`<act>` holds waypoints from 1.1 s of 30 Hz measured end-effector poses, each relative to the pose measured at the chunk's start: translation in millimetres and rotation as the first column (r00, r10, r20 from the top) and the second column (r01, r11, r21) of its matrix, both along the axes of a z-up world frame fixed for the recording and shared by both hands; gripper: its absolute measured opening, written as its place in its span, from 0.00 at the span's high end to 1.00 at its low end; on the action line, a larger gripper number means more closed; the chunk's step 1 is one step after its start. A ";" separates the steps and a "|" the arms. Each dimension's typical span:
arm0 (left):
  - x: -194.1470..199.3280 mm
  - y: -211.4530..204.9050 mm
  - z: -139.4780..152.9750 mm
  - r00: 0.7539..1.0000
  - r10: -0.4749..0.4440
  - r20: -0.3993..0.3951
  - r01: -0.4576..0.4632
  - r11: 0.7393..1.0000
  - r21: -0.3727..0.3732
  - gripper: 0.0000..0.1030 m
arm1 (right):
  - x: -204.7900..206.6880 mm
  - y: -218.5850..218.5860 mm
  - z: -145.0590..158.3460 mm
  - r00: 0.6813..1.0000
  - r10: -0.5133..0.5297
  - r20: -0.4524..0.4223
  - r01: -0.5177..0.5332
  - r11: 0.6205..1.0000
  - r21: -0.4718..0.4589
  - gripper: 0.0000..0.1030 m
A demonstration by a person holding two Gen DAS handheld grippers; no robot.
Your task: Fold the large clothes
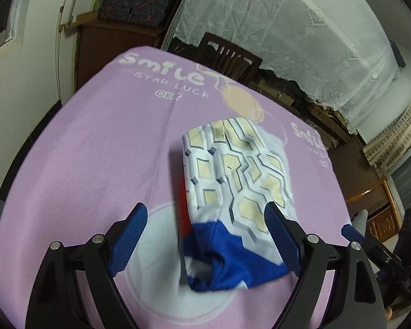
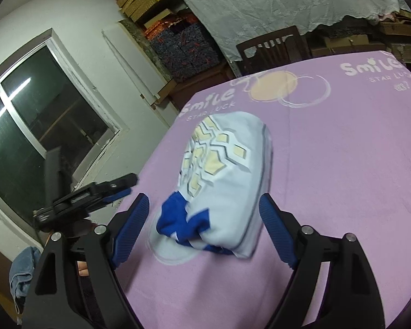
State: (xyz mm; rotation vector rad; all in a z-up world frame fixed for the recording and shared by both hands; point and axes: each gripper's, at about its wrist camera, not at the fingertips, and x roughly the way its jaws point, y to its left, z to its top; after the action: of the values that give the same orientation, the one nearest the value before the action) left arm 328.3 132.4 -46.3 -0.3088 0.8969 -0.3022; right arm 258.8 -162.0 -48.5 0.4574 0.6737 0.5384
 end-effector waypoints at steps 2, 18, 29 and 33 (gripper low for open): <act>12.9 -8.6 -9.7 1.000 -0.006 -0.030 0.006 1.000 0.012 0.15 | 11.4 5.7 -0.3 1.000 -0.001 -0.004 0.001 1.000 -0.010 0.22; 48.8 -18.5 -67.0 0.990 -0.050 -0.132 0.054 0.998 0.026 0.15 | 100.1 26.4 -80.6 0.970 -0.034 -0.241 0.033 0.999 -0.010 0.27; 43.9 -22.5 -70.5 0.969 -0.195 -0.148 0.167 0.968 -0.186 0.15 | 98.0 0.9 -71.2 0.969 0.056 -0.241 -0.010 0.983 0.186 0.19; 41.5 -28.1 -70.4 0.972 -0.202 -0.122 0.178 0.967 -0.184 0.15 | 111.5 11.9 -88.4 0.951 0.073 -0.300 -0.021 0.985 0.173 0.17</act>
State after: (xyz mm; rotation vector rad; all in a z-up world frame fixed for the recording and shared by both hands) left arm 369.7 104.3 -116.7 -0.4078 1.0440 -0.5432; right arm 370.4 -150.1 -136.9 0.6933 0.9418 0.5778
